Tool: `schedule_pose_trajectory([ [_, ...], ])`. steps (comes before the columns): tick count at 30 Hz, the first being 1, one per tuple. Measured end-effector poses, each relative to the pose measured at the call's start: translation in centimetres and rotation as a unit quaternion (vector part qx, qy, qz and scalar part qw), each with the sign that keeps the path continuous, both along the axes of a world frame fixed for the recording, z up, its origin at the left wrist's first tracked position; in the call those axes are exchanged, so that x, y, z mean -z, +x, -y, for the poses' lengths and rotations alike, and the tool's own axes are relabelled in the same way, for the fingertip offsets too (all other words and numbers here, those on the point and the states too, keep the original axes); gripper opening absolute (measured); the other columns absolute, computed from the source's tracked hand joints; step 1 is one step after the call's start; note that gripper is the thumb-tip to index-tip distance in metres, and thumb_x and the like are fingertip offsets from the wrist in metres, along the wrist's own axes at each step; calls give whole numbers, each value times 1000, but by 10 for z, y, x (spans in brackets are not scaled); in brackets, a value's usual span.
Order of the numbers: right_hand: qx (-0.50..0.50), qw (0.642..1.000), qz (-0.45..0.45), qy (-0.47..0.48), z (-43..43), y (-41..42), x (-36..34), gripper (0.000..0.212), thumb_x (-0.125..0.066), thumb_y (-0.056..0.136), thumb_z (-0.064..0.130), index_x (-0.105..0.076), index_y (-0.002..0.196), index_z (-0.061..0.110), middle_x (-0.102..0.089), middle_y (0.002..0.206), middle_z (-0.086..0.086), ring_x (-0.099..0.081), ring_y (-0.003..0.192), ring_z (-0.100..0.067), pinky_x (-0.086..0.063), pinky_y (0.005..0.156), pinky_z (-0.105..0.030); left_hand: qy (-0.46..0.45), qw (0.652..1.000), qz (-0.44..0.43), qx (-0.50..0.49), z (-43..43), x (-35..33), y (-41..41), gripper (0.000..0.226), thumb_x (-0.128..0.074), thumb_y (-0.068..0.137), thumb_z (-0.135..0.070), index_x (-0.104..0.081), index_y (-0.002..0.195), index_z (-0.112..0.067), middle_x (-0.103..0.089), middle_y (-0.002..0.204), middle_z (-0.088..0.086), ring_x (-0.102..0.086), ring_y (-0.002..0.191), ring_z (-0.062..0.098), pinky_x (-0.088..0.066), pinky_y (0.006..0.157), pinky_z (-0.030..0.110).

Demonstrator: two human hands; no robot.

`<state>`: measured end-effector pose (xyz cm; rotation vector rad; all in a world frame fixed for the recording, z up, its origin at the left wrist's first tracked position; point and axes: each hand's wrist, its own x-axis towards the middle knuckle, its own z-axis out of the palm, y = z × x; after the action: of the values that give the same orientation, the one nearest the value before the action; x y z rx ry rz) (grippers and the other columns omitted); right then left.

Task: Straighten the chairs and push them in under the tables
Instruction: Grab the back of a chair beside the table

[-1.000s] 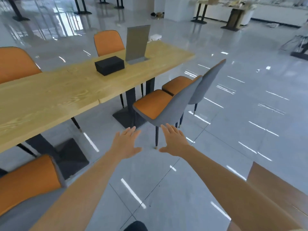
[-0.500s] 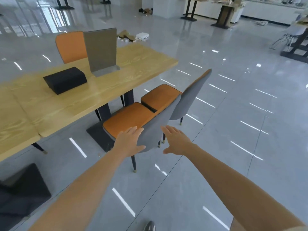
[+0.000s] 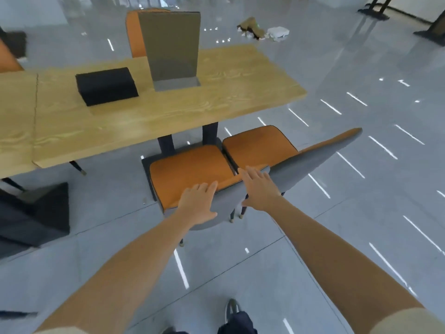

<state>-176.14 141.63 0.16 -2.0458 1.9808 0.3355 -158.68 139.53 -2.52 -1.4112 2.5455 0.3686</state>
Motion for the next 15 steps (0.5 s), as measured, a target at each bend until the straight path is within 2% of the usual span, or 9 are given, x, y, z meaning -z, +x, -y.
schedule_pose_trajectory([
  [4,-47,999,-3,21,29,-36,17,89,-67,85,30,-8,150,16,-12,159,-10,-7,149,-28,-8,120,-45,24,997,20,-67,12,15,-27,71,-59,88,-33,-19,146,-21,-47,136,7,-47,124,29,-43,95,39],
  [8,-89,996,-3,15,47,-59,32,78,-67,85,25,-21,147,15,-31,150,-10,-20,144,-27,-12,119,-43,36,992,6,-125,23,25,-35,55,-58,85,-17,-36,136,-21,-60,110,6,-57,98,26,-43,66,33],
  [10,-103,994,-7,21,53,-62,36,73,-65,87,23,-24,146,15,-32,150,-10,-20,144,-28,-10,119,-44,43,989,5,-141,26,28,-35,46,-55,83,-9,-43,127,-19,-61,97,5,-55,84,25,-40,60,32],
  [13,-126,992,-20,14,62,-62,40,61,-62,89,20,-32,141,16,-40,144,-9,-29,139,-29,-13,119,-44,32,989,19,-143,27,27,-35,35,-48,83,0,-47,116,-13,-46,69,0,-49,72,24,-34,53,30],
  [15,-137,990,-24,-2,63,-59,42,54,-62,88,20,-37,137,16,-47,139,-8,-37,134,-28,-21,116,-42,21,990,24,-135,25,27,-33,30,-46,83,2,-47,110,-11,-39,63,-2,-49,71,25,-35,54,30],
])
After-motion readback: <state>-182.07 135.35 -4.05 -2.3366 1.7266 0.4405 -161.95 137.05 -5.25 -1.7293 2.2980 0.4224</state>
